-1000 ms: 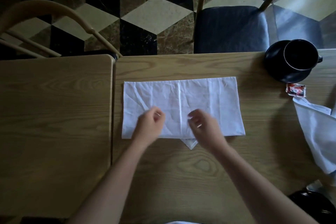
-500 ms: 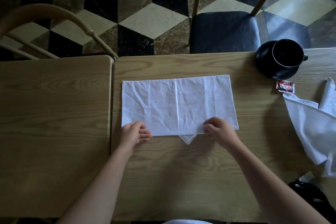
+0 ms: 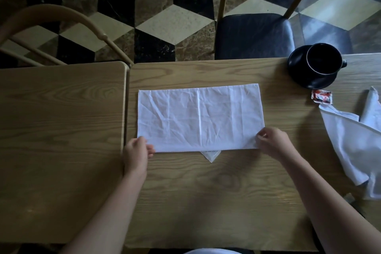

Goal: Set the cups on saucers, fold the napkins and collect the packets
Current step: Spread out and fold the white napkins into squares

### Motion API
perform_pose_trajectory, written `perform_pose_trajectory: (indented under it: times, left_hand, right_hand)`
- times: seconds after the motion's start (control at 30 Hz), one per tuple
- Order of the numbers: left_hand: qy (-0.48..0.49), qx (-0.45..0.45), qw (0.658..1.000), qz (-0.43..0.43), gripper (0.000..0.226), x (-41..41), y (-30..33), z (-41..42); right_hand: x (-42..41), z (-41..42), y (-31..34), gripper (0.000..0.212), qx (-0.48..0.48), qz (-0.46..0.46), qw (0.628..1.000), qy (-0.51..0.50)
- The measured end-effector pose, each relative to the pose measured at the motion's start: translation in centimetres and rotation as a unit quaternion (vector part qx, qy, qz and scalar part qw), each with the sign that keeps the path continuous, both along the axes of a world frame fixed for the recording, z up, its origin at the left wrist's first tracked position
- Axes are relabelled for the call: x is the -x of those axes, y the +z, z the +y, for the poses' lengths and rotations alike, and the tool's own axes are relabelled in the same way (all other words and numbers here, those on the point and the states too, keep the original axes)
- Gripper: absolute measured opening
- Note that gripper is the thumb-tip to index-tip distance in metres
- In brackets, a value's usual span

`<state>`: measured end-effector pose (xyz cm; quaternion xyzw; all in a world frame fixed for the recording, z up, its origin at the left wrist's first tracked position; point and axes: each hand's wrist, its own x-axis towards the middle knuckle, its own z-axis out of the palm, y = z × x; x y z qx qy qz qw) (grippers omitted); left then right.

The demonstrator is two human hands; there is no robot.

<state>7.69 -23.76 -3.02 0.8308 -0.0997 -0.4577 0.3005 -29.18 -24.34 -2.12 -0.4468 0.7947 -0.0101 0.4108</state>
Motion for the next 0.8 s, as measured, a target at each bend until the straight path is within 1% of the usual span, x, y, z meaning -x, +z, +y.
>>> perform_pose_trajectory:
  times: [0.03, 0.07, 0.1, 0.13, 0.17, 0.2, 0.23, 0.27, 0.3, 0.37, 0.43, 0.5, 0.53, 0.6, 0.67, 0.73, 0.8]
  left_hand:
    - [-0.003, 0.024, 1.000, 0.004, 0.012, 2.7, 0.6, 0.6]
    - [-0.003, 0.034, 0.999, 0.041, 0.014, 5.8, 1.1, 1.3]
    - [0.011, 0.028, 0.994, 0.104, 0.016, 9.2, 1.2, 2.0]
    - [0.038, -0.001, 0.983, 0.182, 0.018, 12.6, 1.6, 2.4]
    - [0.077, -0.042, 0.961, 0.263, 0.016, 15.8, 2.0, 2.6]
    - [0.121, -0.084, 0.930, 0.336, 0.010, 18.5, 2.5, 2.7]
    - [0.155, -0.115, 0.904, 0.382, 0.003, 20.8, 2.9, 2.9]
    - [0.172, -0.135, 0.890, 0.399, 0.005, 22.6, 3.0, 3.2]
    - [0.182, -0.146, 0.886, 0.400, 0.007, 24.0, 2.9, 3.5]
    - [0.199, -0.154, 0.892, 0.375, 0.015, 25.9, 2.8, 3.7]
    - [0.226, -0.154, 0.890, 0.364, 0.022, 26.8, 2.5, 3.3]
    - [0.234, -0.156, 0.889, 0.361, 0.021, 27.1, 2.4, 2.4]
    - [0.233, -0.154, 0.889, 0.364, 0.018, 27.2, 2.3, 2.0]
    - [0.229, -0.145, 0.888, 0.371, 0.015, 27.1, 2.1, 1.4]
    - [0.226, -0.139, 0.891, 0.368, 0.017, 26.6, 2.1, 1.1]
    - [0.228, -0.116, 0.894, 0.368, 0.010, 25.8, 2.6, 1.1]
    - [0.230, -0.064, 0.893, 0.383, 0.017, 24.7, 3.8, 1.1]
  right_hand:
    - [0.0, -1.6, 0.5, 0.017, 0.021, 0.028, 0.999, 0.021]
    - [-0.1, -3.6, 0.9, 0.018, 0.051, 0.050, 0.997, 0.038]
    - [-0.3, -5.8, 1.3, 0.017, 0.083, 0.062, 0.993, 0.055]
    - [-0.7, -7.9, 1.6, 0.015, 0.113, 0.066, 0.988, 0.076]
    - [-1.1, -10.0, 1.8, 0.014, 0.137, 0.066, 0.983, 0.104]
    - [-1.5, -11.9, 1.8, 0.020, 0.150, 0.067, 0.977, 0.139]
    - [-1.9, -13.4, 1.7, 0.029, 0.147, 0.070, 0.971, 0.177]
    - [-2.3, -14.7, 1.4, 0.035, 0.133, 0.078, 0.965, 0.212]
    - [-2.6, -15.6, 1.0, 0.038, 0.117, 0.089, 0.959, 0.243]
    - [-2.9, -16.8, 0.3, 0.037, 0.092, 0.111, 0.946, 0.290]
    - [-3.0, -17.5, -0.1, 0.039, 0.072, 0.122, 0.938, 0.316]
    - [-3.1, -17.9, -0.1, 0.042, 0.035, 0.142, 0.933, 0.330]
    - [-3.3, -18.0, 0.0, 0.041, 0.005, 0.163, 0.927, 0.339]
    - [-3.6, -17.9, 0.4, 0.031, -0.051, 0.205, 0.910, 0.356]
    - [-3.7, -17.4, 1.1, 0.024, -0.066, 0.223, 0.902, 0.364]
    - [-3.8, -16.5, 2.3, 0.023, -0.044, 0.213, 0.903, 0.370]
    - [-3.8, -15.7, 4.1, 0.030, -0.036, 0.166, 0.920, 0.353]
